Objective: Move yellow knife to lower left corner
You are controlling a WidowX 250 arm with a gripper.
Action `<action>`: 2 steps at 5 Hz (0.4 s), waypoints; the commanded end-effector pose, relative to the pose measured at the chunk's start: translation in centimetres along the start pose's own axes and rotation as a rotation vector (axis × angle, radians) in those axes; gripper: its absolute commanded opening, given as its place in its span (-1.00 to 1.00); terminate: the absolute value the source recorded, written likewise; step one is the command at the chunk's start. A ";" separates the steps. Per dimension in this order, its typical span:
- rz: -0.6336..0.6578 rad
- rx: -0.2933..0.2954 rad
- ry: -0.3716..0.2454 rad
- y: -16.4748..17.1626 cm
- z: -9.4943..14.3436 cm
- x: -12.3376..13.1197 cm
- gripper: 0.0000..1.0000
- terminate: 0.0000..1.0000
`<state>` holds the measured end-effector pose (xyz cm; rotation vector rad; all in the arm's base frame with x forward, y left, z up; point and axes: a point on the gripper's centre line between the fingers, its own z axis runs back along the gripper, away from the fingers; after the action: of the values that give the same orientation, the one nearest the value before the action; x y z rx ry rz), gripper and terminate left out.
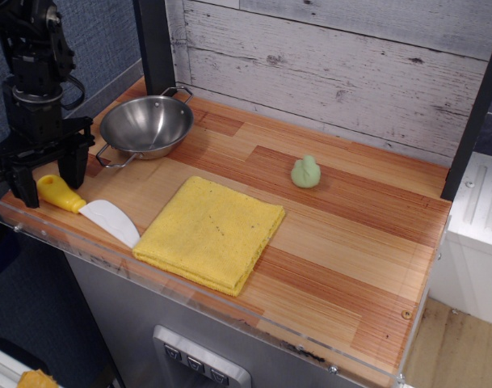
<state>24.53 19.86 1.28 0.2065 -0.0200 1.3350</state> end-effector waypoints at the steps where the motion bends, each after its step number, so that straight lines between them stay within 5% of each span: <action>1: -0.023 -0.056 -0.017 -0.4 3.2 -1.1 1.00 -1.00; 2: -0.055 -0.100 -0.020 -0.1 6.3 -0.7 1.00 -1.00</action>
<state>25.60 19.06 5.23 0.1377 -0.0340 1.2688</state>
